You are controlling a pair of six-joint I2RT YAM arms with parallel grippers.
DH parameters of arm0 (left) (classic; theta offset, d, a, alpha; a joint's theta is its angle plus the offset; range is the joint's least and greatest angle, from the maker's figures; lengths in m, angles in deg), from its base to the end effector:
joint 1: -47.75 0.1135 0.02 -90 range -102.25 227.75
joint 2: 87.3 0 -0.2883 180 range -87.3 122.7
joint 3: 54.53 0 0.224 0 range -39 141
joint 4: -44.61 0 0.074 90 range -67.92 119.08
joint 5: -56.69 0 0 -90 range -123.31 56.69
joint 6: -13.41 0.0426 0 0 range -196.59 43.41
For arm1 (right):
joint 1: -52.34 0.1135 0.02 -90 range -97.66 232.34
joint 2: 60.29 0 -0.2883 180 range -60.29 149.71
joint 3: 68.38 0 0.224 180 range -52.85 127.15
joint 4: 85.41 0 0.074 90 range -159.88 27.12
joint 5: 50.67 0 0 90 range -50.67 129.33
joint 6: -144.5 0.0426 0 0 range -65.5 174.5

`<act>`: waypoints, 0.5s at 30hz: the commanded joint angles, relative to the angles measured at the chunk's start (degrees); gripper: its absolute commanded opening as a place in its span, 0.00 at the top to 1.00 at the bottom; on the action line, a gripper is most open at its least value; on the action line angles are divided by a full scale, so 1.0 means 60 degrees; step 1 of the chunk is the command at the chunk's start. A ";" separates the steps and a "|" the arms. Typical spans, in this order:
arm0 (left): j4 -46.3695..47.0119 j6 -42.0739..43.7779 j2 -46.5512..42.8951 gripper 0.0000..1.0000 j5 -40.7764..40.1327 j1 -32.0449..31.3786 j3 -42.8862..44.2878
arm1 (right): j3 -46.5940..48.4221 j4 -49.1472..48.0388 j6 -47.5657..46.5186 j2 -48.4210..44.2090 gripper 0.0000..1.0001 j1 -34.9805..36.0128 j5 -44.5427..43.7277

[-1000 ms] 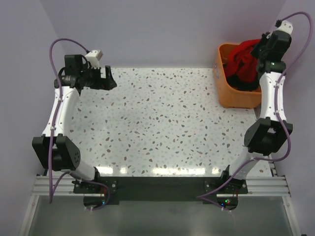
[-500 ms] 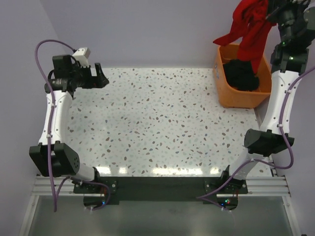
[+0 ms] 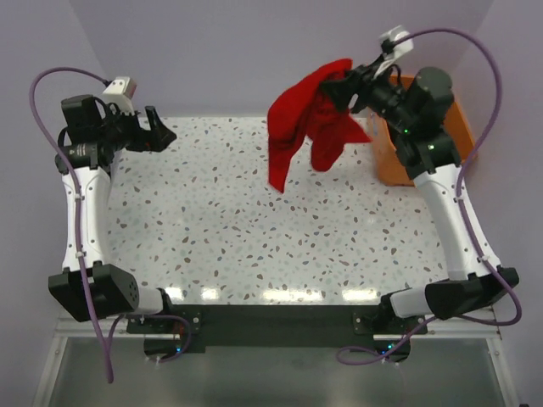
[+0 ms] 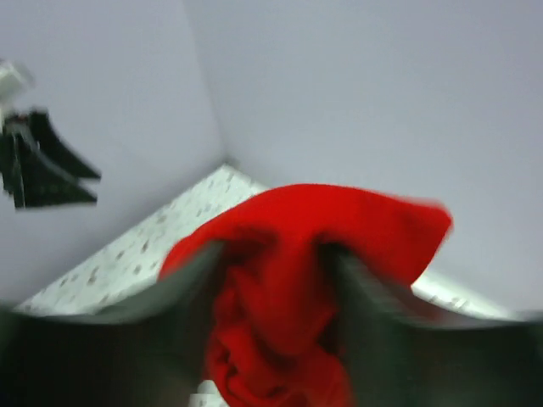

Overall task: Fold and stack the t-shirts
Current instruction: Move the tshirt to the center of the board

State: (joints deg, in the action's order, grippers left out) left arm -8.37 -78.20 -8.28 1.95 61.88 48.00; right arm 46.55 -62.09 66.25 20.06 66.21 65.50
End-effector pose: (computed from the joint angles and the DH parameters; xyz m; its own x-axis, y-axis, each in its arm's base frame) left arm 0.2632 0.0409 0.4324 -0.4850 -0.1457 -0.8623 0.2745 0.9108 -0.3084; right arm 0.2539 0.0820 0.5468 0.0563 0.2021 -0.9777 -0.6604 0.7420 0.1154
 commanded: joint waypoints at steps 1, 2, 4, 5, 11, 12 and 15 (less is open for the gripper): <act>-0.0144 0.1042 -0.0339 0.00 0.1035 0.0003 -0.0042 | -0.1386 0.1257 -0.1398 0.0141 0.25 0.0559 0.0222; -0.0493 0.1566 -0.0324 0.00 0.1138 -0.0026 -0.0057 | -0.1506 0.1714 -0.1619 0.0229 0.14 0.0560 0.0078; -0.0904 0.2169 -0.0339 0.00 0.1197 -0.0040 -0.0130 | -0.1609 0.3262 -0.2973 0.0449 0.05 0.0516 -0.0854; -0.1458 0.3028 -0.0353 0.00 0.1227 -0.0070 -0.0275 | -0.1682 0.3620 -0.3230 0.0653 0.02 0.0443 -0.1093; -0.3277 0.6735 -0.0836 0.00 0.0323 -0.1414 -0.2102 | -0.2064 0.6988 -0.6042 0.1808 0.01 0.0120 0.0014; -0.3366 0.7032 -0.0924 0.00 0.0116 -0.2070 -0.2412 | -0.2078 0.7384 -0.6175 0.2059 0.01 0.0120 0.0032; -0.3543 0.7752 -0.1115 0.03 -0.0442 -0.3348 -0.3453 | -0.1743 0.8132 -0.6206 0.3128 0.03 0.0193 -0.0041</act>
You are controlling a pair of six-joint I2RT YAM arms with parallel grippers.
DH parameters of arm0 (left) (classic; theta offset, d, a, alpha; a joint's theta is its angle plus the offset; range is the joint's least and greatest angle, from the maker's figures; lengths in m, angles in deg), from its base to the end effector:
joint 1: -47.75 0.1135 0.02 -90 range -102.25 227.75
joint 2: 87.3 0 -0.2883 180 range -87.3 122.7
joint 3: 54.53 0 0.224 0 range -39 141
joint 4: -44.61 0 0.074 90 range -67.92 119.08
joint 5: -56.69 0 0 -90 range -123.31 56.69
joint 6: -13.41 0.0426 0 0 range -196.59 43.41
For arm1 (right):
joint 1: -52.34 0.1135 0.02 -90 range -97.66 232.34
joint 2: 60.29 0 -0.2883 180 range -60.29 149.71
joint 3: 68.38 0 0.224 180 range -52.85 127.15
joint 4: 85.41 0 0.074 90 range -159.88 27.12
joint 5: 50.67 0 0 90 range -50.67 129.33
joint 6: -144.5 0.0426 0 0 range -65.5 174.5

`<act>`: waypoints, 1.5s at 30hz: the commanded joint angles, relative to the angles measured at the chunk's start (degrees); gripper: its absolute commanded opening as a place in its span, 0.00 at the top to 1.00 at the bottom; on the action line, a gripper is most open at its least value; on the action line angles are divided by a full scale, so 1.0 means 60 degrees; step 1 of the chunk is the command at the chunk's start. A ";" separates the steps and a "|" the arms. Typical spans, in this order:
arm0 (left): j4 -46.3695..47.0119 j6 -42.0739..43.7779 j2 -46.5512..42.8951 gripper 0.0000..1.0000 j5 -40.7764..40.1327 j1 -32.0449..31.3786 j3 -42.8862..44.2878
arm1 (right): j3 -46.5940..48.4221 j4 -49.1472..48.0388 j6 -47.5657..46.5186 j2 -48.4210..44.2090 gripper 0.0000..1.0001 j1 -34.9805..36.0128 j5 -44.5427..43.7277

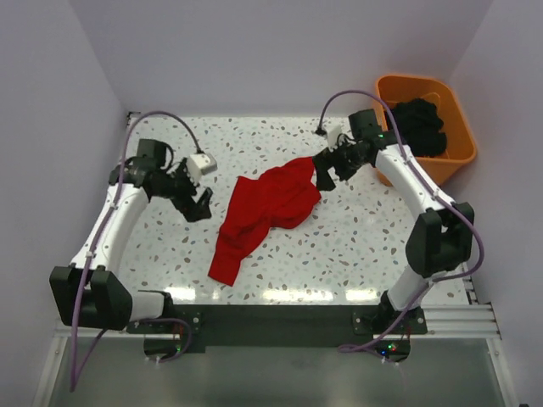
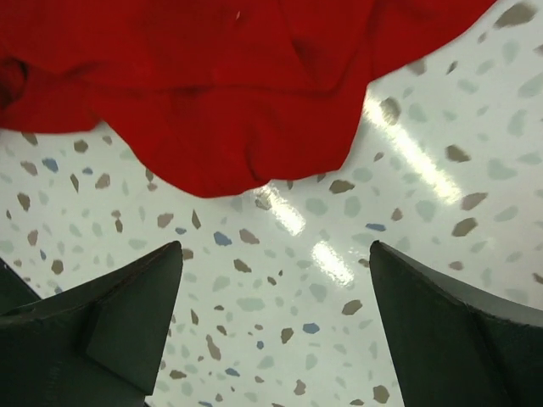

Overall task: Fold and stack the t-shirts
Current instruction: Move the tshirt to the center of the board, then flatten the tshirt out

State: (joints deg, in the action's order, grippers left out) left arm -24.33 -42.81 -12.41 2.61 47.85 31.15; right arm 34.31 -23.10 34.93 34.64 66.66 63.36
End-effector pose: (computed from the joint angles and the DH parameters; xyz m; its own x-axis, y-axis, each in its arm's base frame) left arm 0.2222 -0.0246 0.3416 -0.5347 0.4493 -0.7157 0.7284 0.6744 -0.1208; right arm 0.3176 0.0990 0.3390 -0.5914 -0.4667 -0.6576 -0.6929 0.7113 0.1183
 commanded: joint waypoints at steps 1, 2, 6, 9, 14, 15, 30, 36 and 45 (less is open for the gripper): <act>-0.0898 0.2044 -0.0397 0.05 -0.0625 -0.1259 -0.1024 | 0.0356 0.1665 -0.0942 0.0918 0.06 0.0146 0.0287; -0.0928 0.2104 -0.0296 0.09 -0.0727 -0.1740 -0.1187 | 0.0372 0.1636 -0.0797 0.1254 0.11 0.0204 0.0200; -0.0812 0.2324 -0.0105 0.19 -0.0874 -0.2679 -0.1993 | -0.0065 0.1097 -0.0562 0.1375 0.20 0.0627 0.0068; -0.0270 0.2383 -0.0104 0.20 -0.1313 -0.3470 -0.2740 | -0.0709 0.0526 -0.0401 0.1389 0.23 0.1286 -0.0429; 0.0653 0.2515 -0.0148 0.18 -0.1708 -0.4730 -0.3751 | -0.1078 -0.0077 0.0126 0.1711 0.30 0.1830 -0.0797; 0.0770 0.2558 -0.0177 0.18 -0.1753 -0.4907 -0.3854 | -0.1093 -0.0208 0.0185 0.1770 0.30 0.1845 -0.0841; 0.3523 0.2646 0.0202 0.28 -0.3173 -0.7326 -0.5700 | -0.0655 -0.0253 0.0889 0.2180 0.36 0.1963 -0.0533; 0.3702 0.2544 0.0468 0.64 -0.3731 -0.7326 -0.5744 | -0.0463 -0.0532 0.1124 0.2838 0.32 0.1934 -0.1147; 0.2194 0.1551 0.0334 1.00 -0.1492 -0.2746 -0.2043 | 0.0311 -0.0284 0.0699 0.3396 1.00 0.1583 -0.1208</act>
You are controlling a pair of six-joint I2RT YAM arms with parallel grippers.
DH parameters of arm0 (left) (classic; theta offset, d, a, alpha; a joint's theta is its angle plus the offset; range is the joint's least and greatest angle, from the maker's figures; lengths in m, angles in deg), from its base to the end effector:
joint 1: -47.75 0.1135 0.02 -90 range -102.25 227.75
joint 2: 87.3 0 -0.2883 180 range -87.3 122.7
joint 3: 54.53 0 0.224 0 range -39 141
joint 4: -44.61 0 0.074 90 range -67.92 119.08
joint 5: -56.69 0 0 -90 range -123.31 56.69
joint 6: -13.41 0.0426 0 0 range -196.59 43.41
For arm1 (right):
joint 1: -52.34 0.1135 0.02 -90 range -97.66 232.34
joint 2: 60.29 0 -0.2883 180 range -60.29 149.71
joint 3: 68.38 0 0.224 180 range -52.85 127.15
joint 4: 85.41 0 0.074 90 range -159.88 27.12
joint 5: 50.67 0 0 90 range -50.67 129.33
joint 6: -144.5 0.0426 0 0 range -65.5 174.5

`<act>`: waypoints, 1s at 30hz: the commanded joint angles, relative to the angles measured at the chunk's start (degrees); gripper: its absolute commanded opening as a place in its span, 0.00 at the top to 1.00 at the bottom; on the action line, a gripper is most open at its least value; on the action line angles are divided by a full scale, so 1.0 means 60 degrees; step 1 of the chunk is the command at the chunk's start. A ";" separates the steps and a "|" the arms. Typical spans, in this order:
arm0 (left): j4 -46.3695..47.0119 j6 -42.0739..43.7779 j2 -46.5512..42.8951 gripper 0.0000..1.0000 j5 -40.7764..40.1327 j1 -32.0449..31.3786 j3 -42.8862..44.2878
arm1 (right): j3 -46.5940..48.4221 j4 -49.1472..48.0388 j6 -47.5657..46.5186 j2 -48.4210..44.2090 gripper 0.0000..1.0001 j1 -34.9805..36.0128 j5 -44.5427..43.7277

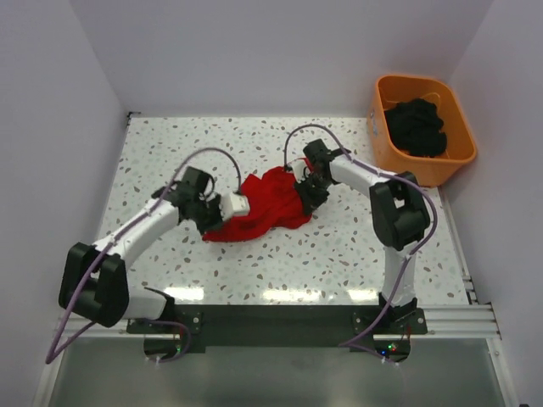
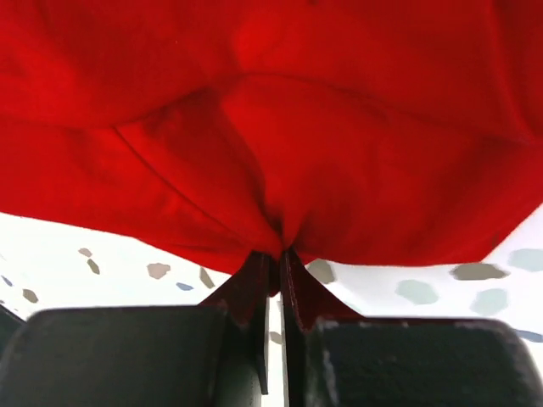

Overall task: Fold and stack the t-shirts
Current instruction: Flatten the tshirt out

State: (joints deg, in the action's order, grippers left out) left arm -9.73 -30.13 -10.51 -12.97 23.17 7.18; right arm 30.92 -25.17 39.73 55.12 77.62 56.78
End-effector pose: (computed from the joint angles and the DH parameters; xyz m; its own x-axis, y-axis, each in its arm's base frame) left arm 0.1852 -0.1010 0.2292 -0.2232 0.8495 -0.4780 0.9623 0.2701 0.0307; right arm 0.3435 0.1764 0.2004 -0.7295 -0.6135 -0.3025 -0.6798 0.6991 0.2216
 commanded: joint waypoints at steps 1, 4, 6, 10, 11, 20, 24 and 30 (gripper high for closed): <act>-0.0357 -0.0681 0.0120 1.00 0.1499 0.2097 0.2407 | 0.1139 0.0194 -0.0161 -0.0032 1.00 -0.0504 -0.0009; -0.0184 -0.1515 0.0384 1.00 0.1853 0.3154 0.3888 | 0.2106 0.0458 -0.0234 -0.0279 1.00 -0.1002 0.0196; 0.0445 -0.2262 0.0501 1.00 0.1898 0.3509 0.4695 | 0.2969 0.0561 -0.0264 -0.0441 1.00 -0.1165 0.0197; 0.1822 -0.3741 0.0794 1.00 0.1255 0.4372 0.5998 | 0.5077 0.0971 -0.0599 -0.0530 1.00 -0.1473 0.0036; 0.2317 -0.4048 0.0954 1.00 0.1123 0.4520 0.6566 | 0.5923 0.1029 -0.0688 -0.0530 1.00 -0.1474 -0.0095; 0.4327 -0.5122 0.0796 1.00 0.0302 0.5136 0.8330 | 0.7062 -0.0740 -0.1801 -0.1759 1.00 -0.1503 -0.1648; 0.4242 -0.4640 0.0312 1.00 0.0214 0.5136 0.8067 | 0.5920 -0.0933 -0.2343 -0.2652 1.00 -0.1474 -0.1606; 0.1990 -0.2502 -0.1254 1.00 0.1559 0.5137 0.6092 | 0.2054 0.0264 -0.3879 -0.4659 0.99 -0.0788 -0.0187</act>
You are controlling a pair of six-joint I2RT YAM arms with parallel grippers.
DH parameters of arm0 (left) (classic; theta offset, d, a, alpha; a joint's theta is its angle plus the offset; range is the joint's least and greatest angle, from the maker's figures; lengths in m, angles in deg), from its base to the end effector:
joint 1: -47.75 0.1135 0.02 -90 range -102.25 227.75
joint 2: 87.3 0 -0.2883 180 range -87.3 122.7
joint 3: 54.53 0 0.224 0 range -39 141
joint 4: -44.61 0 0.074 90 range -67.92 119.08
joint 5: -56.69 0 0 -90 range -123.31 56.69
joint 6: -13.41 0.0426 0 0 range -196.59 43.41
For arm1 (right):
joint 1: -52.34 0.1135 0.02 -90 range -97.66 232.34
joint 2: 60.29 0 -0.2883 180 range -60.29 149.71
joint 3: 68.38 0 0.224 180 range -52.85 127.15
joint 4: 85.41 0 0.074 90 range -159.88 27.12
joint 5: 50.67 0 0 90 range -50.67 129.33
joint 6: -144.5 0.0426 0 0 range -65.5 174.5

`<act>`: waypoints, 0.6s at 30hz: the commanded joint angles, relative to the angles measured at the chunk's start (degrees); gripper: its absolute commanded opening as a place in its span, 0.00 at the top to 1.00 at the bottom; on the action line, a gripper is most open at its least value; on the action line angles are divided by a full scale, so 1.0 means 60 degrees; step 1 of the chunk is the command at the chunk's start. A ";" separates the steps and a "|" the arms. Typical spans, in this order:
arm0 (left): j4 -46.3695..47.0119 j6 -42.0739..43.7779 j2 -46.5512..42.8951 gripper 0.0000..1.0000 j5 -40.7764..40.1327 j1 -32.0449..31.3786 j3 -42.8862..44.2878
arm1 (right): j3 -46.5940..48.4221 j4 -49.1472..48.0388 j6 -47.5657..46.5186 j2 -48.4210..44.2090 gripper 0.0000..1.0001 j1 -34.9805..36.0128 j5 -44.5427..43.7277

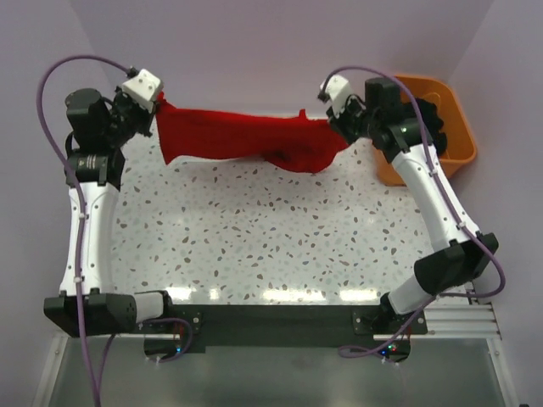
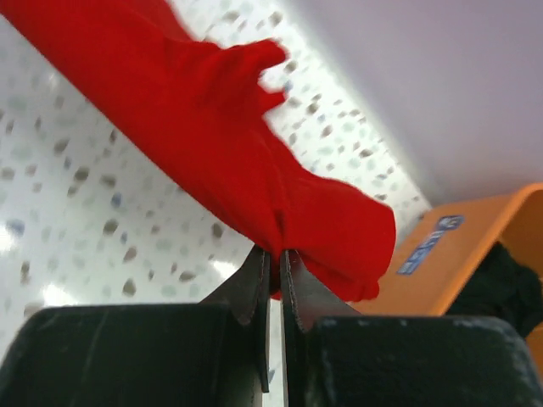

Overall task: Fold and stack the t-shirts
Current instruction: Flatten the tshirt out

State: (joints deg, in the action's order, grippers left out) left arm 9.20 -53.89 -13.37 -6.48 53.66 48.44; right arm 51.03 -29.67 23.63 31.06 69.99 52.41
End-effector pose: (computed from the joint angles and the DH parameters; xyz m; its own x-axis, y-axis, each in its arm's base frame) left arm 0.2480 0.0063 0.4868 0.0349 0.3498 -0.9362 0.3694 0.8659 0.3373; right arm 0.3084 0.1083 0.4534 -0.1304 -0.5660 -0.8140 -0.6445 0.6723 -0.3641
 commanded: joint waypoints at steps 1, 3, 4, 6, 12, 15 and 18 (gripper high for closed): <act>-0.1532 0.1737 -0.1141 1.00 0.0509 0.0055 -0.1412 | -0.2186 0.1628 -0.1618 -0.0882 0.97 0.0660 0.0733; -0.2397 0.2294 -0.1437 1.00 0.0567 0.0055 -0.2016 | -0.3055 0.1926 -0.1783 -0.1497 0.82 0.1055 0.1129; -0.2588 0.2441 -0.1656 1.00 0.0611 0.0055 -0.2585 | -0.3712 0.2159 -0.1783 -0.1630 0.68 0.1072 0.1275; -0.4049 0.3974 -0.1774 1.00 0.1237 0.0055 -0.2984 | -0.4083 0.2482 -0.1769 -0.1792 0.33 0.1058 0.1350; -0.5257 0.4787 -0.2039 1.00 0.0395 0.0055 -0.4406 | -0.4334 0.3055 -0.2018 -0.1021 0.21 0.0108 0.1248; -0.4701 0.4290 -0.1732 1.00 -0.0279 0.0084 -0.4685 | -0.3939 0.3479 -0.2164 0.0077 0.26 -0.0201 0.1146; -0.4101 0.3733 -0.1190 1.00 -0.0937 0.0069 -0.4671 | -0.4040 0.3101 -0.2078 0.0638 0.29 -0.0246 0.0546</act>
State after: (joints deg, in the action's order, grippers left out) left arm -19.28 -29.54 -22.35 -7.09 53.71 20.09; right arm 26.22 -11.16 12.02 31.80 68.50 57.94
